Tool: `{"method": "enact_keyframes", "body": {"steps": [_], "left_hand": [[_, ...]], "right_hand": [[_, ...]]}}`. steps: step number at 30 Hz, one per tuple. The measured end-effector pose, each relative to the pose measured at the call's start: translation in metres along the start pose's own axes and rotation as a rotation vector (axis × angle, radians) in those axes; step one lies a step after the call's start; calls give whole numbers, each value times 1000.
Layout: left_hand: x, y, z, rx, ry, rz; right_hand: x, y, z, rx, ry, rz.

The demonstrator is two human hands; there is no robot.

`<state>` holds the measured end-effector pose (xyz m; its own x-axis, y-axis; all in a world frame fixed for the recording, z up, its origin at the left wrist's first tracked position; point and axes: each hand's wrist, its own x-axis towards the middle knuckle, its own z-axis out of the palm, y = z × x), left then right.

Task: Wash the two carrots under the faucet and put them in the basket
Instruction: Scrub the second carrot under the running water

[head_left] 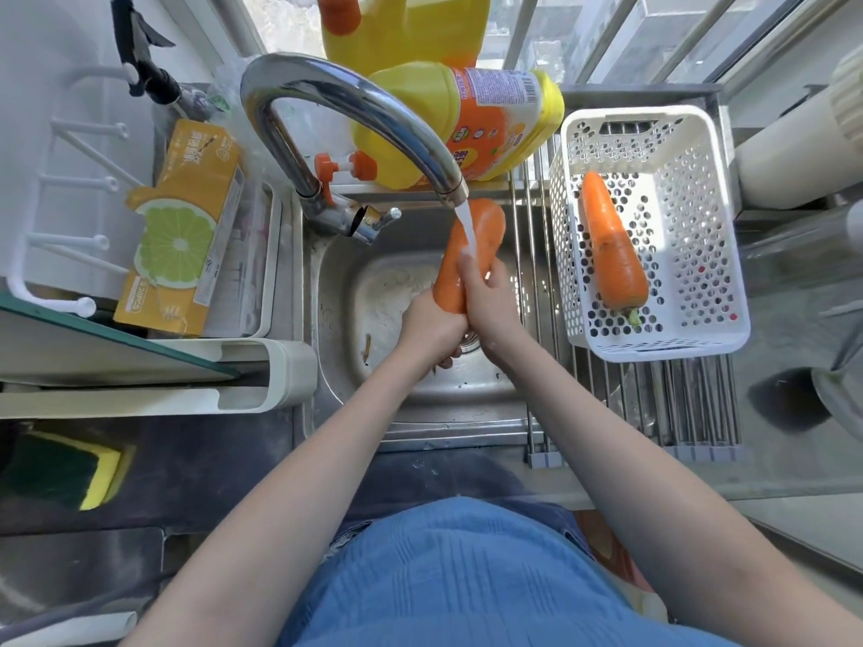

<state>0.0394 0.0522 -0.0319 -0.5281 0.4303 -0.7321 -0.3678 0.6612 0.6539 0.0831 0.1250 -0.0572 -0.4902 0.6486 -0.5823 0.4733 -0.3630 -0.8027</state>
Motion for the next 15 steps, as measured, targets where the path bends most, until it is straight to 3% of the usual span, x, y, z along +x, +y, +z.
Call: {"method": "enact_keyframes", "body": {"steps": [2, 5, 7, 12, 15], "left_hand": [[2, 1, 0, 70, 3, 29], [0, -1, -1, 115, -27, 21], [4, 2, -5, 110, -19, 10], [13, 11, -9, -57, -39, -142], [9, 5, 0, -92, -38, -152]], "right_hand": [[10, -11, 8, -30, 113, 124], [27, -27, 8, 8, 139, 287], [28, -28, 9, 46, 89, 271], [3, -12, 0, -18, -239, 45], [9, -8, -1, 33, -205, 117]]}}
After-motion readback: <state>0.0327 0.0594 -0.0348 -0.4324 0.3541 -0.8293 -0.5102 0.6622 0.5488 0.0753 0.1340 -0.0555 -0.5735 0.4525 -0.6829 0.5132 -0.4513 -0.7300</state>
